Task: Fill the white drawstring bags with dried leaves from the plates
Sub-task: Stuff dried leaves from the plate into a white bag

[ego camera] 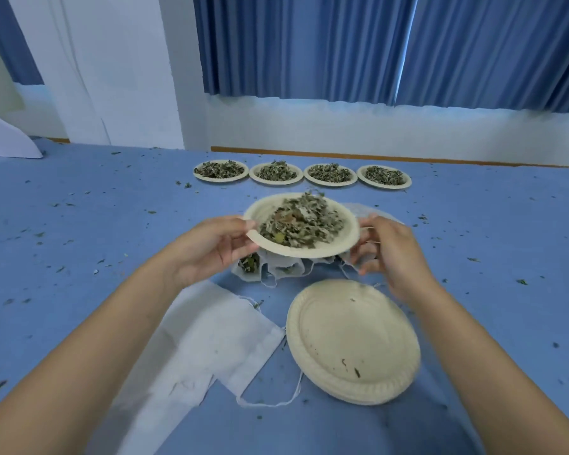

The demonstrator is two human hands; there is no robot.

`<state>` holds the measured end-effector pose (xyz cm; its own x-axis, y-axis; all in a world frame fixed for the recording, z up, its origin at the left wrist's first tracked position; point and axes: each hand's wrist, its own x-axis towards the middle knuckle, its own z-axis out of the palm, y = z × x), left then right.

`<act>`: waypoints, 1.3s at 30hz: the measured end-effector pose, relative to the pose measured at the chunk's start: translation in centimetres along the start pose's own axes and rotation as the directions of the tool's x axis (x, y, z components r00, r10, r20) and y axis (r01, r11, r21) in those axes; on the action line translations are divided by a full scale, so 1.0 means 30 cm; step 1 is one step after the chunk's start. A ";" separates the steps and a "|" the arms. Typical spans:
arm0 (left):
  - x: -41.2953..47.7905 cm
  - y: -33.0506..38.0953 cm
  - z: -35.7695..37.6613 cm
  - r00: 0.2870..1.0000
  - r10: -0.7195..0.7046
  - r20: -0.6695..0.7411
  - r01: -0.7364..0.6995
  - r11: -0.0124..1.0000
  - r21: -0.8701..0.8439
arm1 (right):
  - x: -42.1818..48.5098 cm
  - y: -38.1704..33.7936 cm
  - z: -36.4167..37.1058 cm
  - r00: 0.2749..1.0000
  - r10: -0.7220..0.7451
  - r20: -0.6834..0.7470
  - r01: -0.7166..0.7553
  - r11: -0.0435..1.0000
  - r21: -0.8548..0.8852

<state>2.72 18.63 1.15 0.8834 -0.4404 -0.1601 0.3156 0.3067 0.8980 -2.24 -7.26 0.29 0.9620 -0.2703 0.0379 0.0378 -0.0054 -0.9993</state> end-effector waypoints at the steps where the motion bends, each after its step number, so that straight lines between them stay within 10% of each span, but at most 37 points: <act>1: -0.023 -0.021 0.019 0.999 -0.034 0.019 0.034 0.999 0.004 | -0.011 -0.001 -0.022 0.999 0.028 0.023 -0.027 0.999 -0.031; 11: -0.173 -0.193 0.135 0.987 -0.158 -0.014 0.140 0.829 0.541 | -0.159 0.089 -0.194 0.998 0.011 0.063 0.025 0.839 -0.543; 16: -0.214 -0.237 0.162 0.991 0.028 -0.131 0.133 -0.097 0.986 | -0.171 0.138 -0.226 0.999 -0.026 0.024 0.035 0.814 -0.580; 18: -0.228 -0.257 0.183 0.979 -0.009 -0.204 0.194 -0.262 0.945 | -0.165 0.151 -0.227 0.997 -0.057 0.044 0.072 0.792 -0.606; 26: -0.203 -0.265 0.224 0.967 0.049 -0.250 0.250 -0.354 0.901 | -0.145 0.192 -0.227 0.979 -0.142 0.146 0.203 0.610 -0.766; 30: -0.221 -0.176 0.225 0.905 0.344 -0.249 0.350 -0.273 0.896 | -0.133 0.143 -0.228 0.977 -0.201 0.067 0.183 0.641 -0.746; 34: -0.212 -0.081 0.296 0.724 0.688 -0.061 0.203 -0.128 0.971 | -0.143 -0.006 -0.131 0.947 -0.183 0.263 0.260 0.919 -0.298; 39: -0.127 -0.134 0.421 0.660 0.693 0.290 -0.204 -0.206 0.957 | -0.131 -0.051 0.034 0.854 -0.187 0.486 0.135 0.981 0.140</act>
<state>-6.29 8.41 3.33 0.7016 -0.3230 0.6351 -0.5768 -0.7808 0.2401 -5.80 -5.21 1.68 0.9455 0.2380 0.2220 0.2053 0.0933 -0.9742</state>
